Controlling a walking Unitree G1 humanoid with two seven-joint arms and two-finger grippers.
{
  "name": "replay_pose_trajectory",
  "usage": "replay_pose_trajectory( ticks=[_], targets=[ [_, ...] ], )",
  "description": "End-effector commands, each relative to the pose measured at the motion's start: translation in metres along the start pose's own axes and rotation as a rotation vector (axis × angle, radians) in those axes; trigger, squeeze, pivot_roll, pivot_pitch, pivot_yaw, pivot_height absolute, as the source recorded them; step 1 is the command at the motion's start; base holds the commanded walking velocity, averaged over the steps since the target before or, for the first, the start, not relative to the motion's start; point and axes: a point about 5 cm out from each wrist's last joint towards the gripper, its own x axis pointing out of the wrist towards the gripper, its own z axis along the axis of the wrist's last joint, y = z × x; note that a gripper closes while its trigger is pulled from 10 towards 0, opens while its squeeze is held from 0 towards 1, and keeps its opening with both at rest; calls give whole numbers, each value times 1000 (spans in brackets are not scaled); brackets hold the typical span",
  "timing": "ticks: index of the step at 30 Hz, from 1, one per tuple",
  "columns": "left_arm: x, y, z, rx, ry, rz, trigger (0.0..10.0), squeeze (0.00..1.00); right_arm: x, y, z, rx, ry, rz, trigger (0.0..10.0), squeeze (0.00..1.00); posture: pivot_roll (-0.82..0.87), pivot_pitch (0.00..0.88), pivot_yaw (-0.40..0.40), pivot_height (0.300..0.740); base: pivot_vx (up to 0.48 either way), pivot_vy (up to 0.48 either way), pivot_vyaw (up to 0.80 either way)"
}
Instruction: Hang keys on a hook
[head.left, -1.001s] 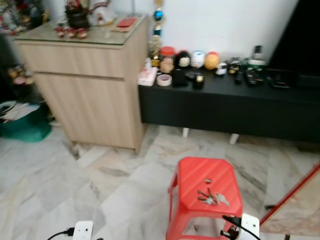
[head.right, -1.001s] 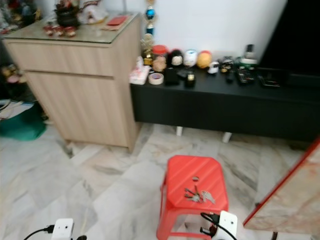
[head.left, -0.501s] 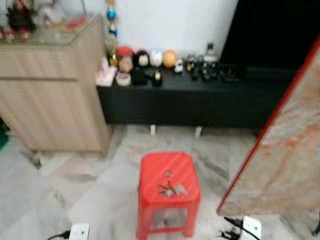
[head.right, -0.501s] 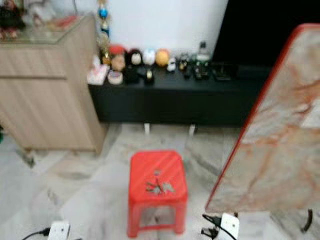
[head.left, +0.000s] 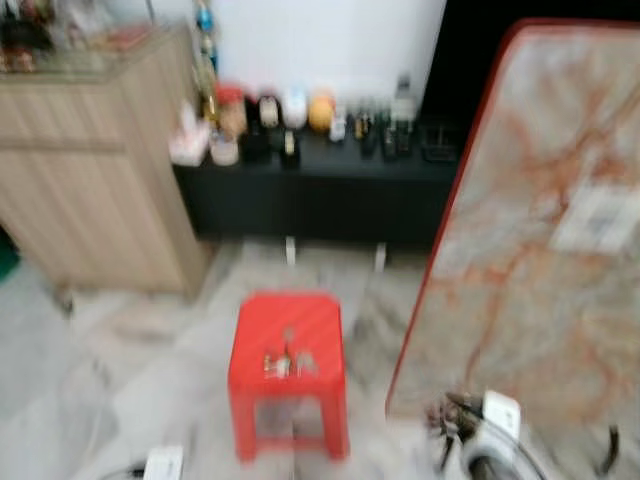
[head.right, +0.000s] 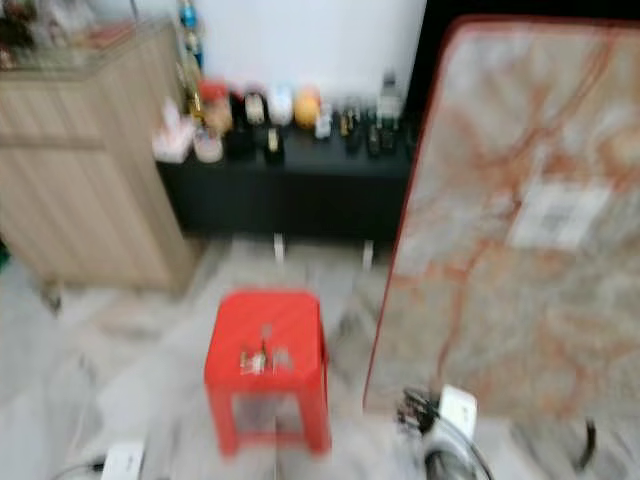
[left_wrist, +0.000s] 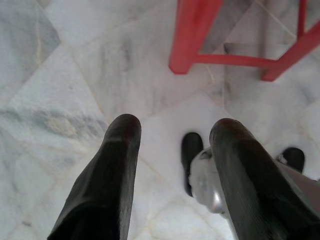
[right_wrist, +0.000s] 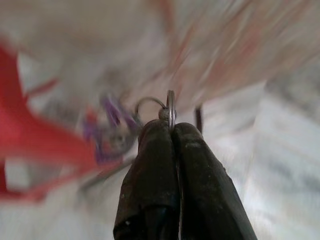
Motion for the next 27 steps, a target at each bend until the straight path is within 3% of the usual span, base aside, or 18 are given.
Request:
replay_pose_trajectory(
  ticks=[1,6,10,13,19,27],
  targets=[
    [-1,6,-4,20,25,11,10000,0,4,6,20,20,-84,-4,10000,0,48,0,-36,740,0,0,0],
    [-2,6,-8,23,32,10,10000,0,6,12,44,41,-206,-23,10000,0,43,0,-38,740,0,0,0],
    [-3,5,-9,26,36,8,10000,0,5,14,45,29,-228,-22,10000,0,43,0,-40,740,0,0,0],
    [-3,4,-10,28,36,6,10000,0,5,20,51,98,-258,-43,10000,0,34,0,-37,740,0,0,0],
    [-3,2,-10,29,35,8,10000,0,1,20,66,129,-376,-80,10000,0,35,0,-37,740,0,0,0],
    [-2,2,-9,45,36,4,10000,0,0,17,54,83,-328,-40,10000,0,17,0,-30,740,0,-33,0]
  ],
)
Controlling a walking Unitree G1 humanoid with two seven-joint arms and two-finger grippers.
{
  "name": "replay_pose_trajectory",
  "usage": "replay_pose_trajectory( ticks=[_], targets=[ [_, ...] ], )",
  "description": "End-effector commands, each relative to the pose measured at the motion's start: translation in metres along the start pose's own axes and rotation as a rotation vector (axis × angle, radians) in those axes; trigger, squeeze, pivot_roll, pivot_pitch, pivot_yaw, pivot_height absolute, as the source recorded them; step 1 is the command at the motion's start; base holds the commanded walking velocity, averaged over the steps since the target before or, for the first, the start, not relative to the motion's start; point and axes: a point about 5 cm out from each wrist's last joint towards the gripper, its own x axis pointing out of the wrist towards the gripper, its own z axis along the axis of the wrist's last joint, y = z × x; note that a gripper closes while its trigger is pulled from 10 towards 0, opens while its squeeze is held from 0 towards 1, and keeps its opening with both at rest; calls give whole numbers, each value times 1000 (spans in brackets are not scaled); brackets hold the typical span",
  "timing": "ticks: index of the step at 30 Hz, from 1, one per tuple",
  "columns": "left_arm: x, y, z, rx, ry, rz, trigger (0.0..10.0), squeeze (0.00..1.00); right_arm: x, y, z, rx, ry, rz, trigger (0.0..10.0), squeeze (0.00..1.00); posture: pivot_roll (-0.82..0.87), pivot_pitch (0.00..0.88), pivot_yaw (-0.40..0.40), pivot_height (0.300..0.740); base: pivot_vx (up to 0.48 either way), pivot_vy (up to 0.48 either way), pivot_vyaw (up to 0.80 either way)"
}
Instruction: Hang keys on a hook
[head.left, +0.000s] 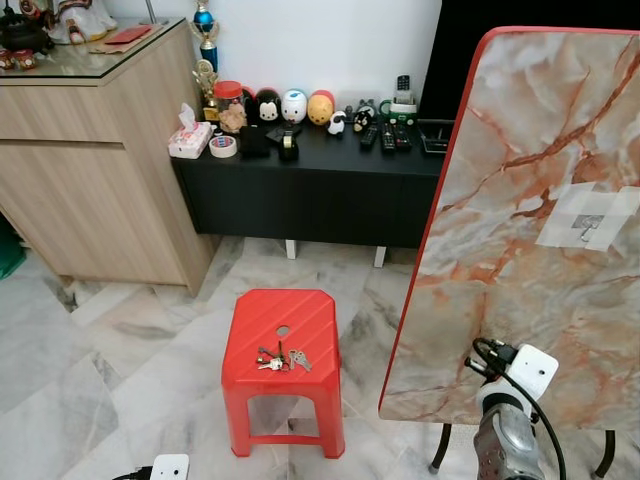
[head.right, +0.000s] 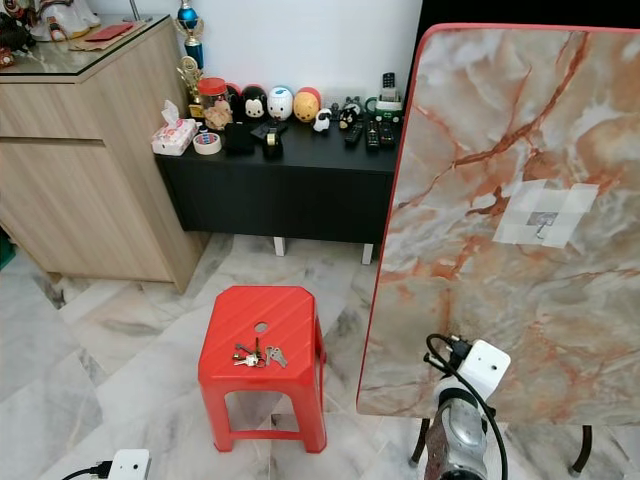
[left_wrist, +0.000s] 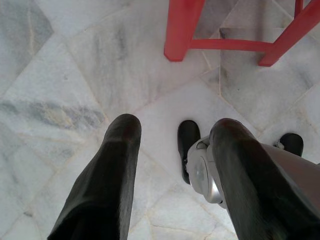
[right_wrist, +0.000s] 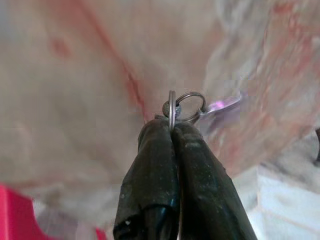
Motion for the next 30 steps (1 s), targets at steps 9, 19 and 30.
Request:
replay_pose_trajectory(
  ticks=[9,19,30],
  targets=[
    [-1,1,-6,10,23,0,10000,0,6,11,17,-14,-63,51,10000,0,8,0,-29,740,0,-323,0],
    [-4,10,-11,-2,35,13,10000,0,9,17,31,-58,-121,89,10000,0,10,0,-31,740,0,-140,0],
    [-10,19,-23,-8,50,21,10000,0,12,32,59,-65,-238,132,10000,0,5,0,-30,740,0,0,0]
  ],
)
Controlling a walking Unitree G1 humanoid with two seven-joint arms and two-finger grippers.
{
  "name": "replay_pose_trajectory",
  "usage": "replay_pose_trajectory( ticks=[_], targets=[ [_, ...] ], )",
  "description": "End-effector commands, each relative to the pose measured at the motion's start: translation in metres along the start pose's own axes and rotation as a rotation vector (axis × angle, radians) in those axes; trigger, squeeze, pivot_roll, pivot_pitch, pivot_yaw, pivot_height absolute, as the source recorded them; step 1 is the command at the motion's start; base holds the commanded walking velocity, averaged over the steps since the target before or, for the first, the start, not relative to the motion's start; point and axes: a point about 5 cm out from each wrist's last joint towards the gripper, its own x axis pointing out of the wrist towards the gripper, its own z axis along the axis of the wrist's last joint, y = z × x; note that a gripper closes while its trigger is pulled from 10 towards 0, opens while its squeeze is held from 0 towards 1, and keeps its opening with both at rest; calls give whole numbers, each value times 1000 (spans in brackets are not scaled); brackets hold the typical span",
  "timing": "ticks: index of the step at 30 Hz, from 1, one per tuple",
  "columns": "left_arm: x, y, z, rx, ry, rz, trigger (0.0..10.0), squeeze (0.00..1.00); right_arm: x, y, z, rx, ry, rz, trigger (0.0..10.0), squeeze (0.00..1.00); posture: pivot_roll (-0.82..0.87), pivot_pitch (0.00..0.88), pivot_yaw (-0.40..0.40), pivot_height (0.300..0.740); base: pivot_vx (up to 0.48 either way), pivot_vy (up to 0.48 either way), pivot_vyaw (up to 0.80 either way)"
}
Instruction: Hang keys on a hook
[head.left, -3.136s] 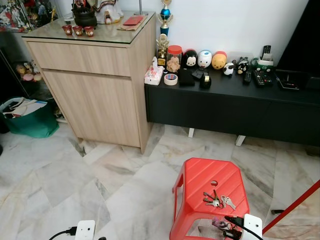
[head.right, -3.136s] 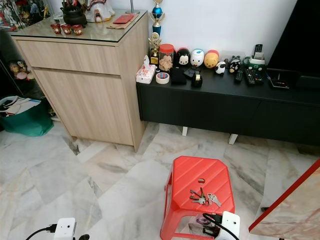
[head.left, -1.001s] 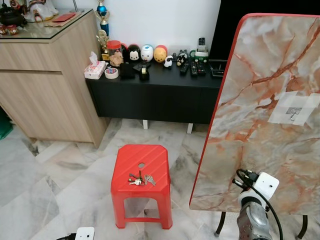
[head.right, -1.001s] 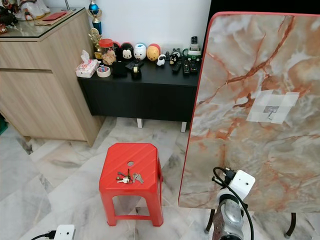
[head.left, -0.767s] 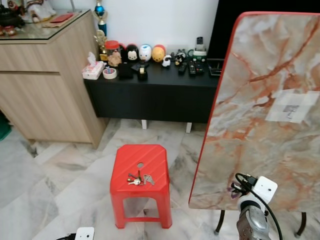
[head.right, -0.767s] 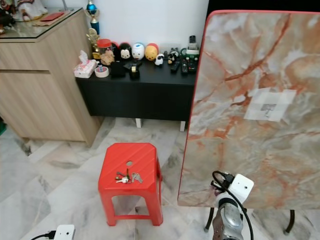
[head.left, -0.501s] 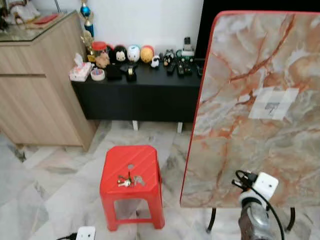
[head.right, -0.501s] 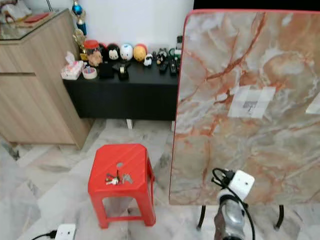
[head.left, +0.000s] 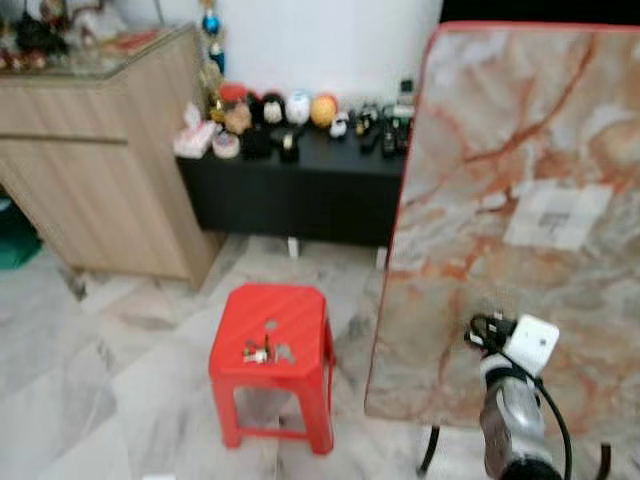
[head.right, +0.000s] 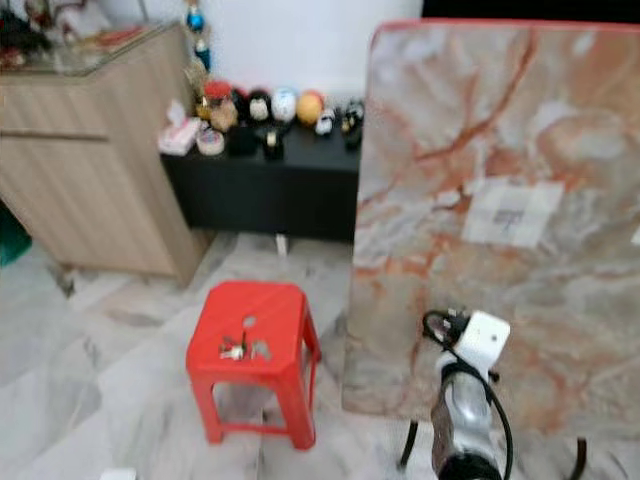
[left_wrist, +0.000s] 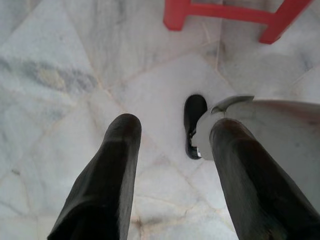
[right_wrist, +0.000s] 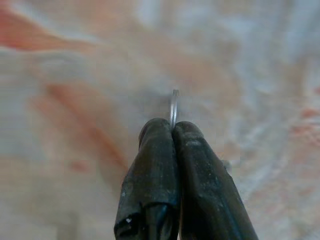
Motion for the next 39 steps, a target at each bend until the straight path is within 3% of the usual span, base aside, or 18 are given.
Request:
replay_pose_trajectory(
  ticks=[1,4,9,14,18,20,22,24,30,39],
  targets=[
    [-1,4,0,3,-5,6,10000,0,3,10,14,-4,-68,25,10000,0,5,0,-30,740,0,0,0],
    [-1,4,-1,0,-5,7,10000,0,-1,5,24,-14,-139,-40,10000,0,10,0,-37,740,0,0,0],
    [-1,4,-2,2,-1,7,10000,0,-14,-17,32,-8,-176,-187,10000,0,-1,0,-31,740,0,0,0],
    [-1,4,-2,7,1,7,10000,0,-22,-24,44,2,-198,-266,10000,0,-10,0,-30,740,0,0,0],
    [-1,4,-1,7,0,7,10000,0,-32,-25,58,-54,-231,-314,10000,0,-6,0,-34,740,0,0,0],
    [-1,4,0,3,-3,8,10000,0,-35,-21,68,-114,-290,-306,10000,0,-8,0,-34,740,0,0,0],
    [0,3,1,3,-4,6,10000,0,-35,-14,83,-254,-369,-301,10000,0,-8,0,-34,740,0,0,0],
    [0,3,2,2,-4,6,10000,0,-36,-14,85,-287,-380,-314,10000,0,-6,0,-35,740,0,0,0],
    [0,3,2,-3,-3,7,10000,0,-38,-8,87,-343,-361,-308,10000,0,2,0,-40,740,0,0,0],
    [0,7,3,-12,-1,14,10000,0,-38,-12,94,-402,-384,-371,10000,0,10,0,-45,740,0,0,0]
  ],
)
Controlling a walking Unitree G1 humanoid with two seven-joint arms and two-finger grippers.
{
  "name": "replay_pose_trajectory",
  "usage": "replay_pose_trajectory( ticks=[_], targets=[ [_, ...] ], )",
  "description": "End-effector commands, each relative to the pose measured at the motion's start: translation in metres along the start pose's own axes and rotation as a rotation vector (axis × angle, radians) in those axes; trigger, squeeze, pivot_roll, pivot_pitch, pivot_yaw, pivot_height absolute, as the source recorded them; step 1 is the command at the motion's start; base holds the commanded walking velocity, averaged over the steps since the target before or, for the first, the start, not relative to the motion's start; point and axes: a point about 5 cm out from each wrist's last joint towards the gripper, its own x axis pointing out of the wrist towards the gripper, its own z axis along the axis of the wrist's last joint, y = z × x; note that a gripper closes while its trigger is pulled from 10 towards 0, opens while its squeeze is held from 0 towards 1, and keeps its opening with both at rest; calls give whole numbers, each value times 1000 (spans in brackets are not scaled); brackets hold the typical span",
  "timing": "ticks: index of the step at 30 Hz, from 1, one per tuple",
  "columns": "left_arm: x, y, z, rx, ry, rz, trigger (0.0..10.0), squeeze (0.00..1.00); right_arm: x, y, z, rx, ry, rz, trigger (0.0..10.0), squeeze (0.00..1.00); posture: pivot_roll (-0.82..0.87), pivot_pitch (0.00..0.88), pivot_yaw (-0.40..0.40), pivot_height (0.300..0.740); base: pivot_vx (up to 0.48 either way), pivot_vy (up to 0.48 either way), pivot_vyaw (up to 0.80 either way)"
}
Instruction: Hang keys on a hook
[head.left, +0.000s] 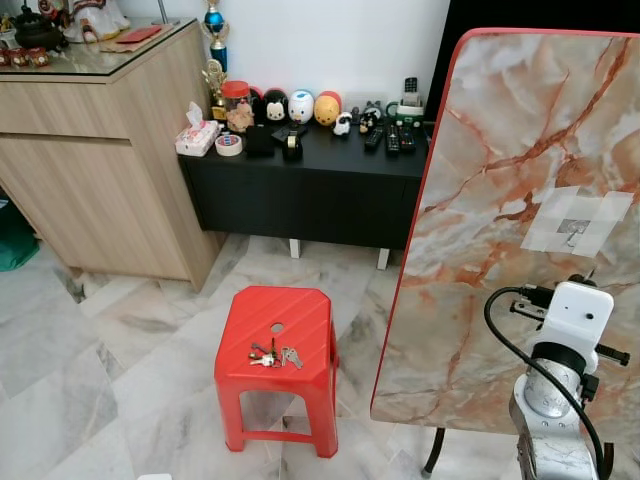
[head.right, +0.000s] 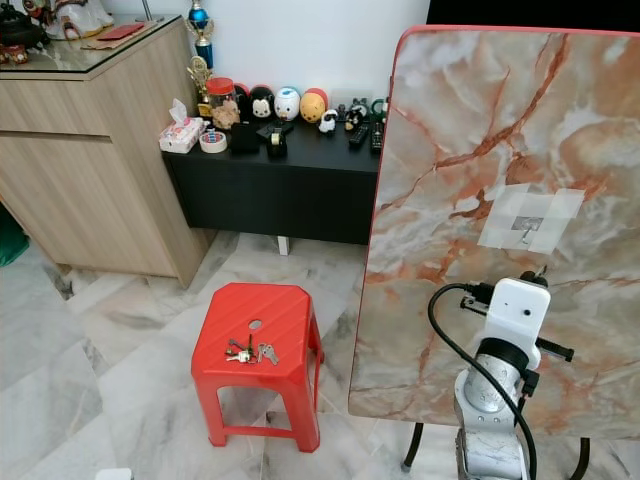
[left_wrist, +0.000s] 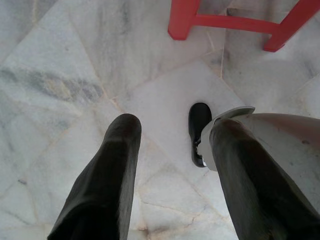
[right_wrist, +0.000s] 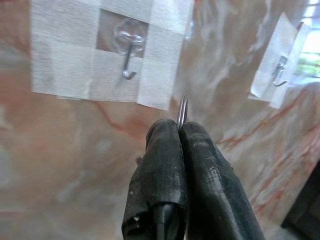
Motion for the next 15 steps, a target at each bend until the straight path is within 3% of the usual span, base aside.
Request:
replay_pose_trajectory(
  ticks=[1,7,15],
  targets=[
    [0,3,0,-3,8,5,10000,0,4,-3,9,-13,-34,-21,10000,0,10,0,-45,740,0,0,0],
    [3,-8,6,-5,-1,-5,10000,0,12,-5,11,-51,-34,-54,10000,0,15,0,-46,740,0,0,0],
    [2,-2,3,-3,4,0,10000,0,19,1,14,-73,-35,-43,10000,0,19,0,-43,740,0,0,0]
  ],
)
